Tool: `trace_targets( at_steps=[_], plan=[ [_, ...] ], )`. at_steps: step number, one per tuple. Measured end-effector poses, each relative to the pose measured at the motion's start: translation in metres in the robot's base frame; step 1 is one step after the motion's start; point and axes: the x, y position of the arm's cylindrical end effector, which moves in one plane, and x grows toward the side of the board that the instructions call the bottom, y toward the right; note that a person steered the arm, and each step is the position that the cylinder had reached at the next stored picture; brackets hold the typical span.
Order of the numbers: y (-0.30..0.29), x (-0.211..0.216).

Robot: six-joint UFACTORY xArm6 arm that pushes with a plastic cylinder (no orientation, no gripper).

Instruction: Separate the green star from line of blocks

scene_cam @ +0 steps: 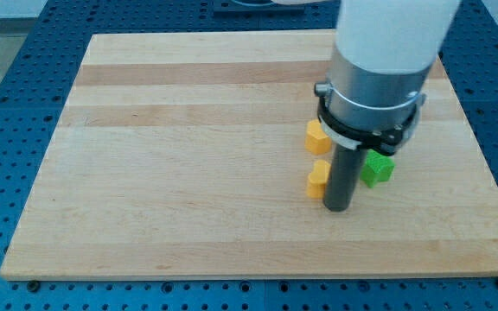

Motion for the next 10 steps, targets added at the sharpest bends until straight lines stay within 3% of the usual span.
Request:
trace_targets(
  at_steps=[2,3,4,5,7,10],
  plan=[
    [-0.004,-0.022],
    [0.050,0.006],
    [0.120,0.006],
    [0.150,-0.030],
    [0.087,-0.032],
    [0.052,-0.042]
  ],
)
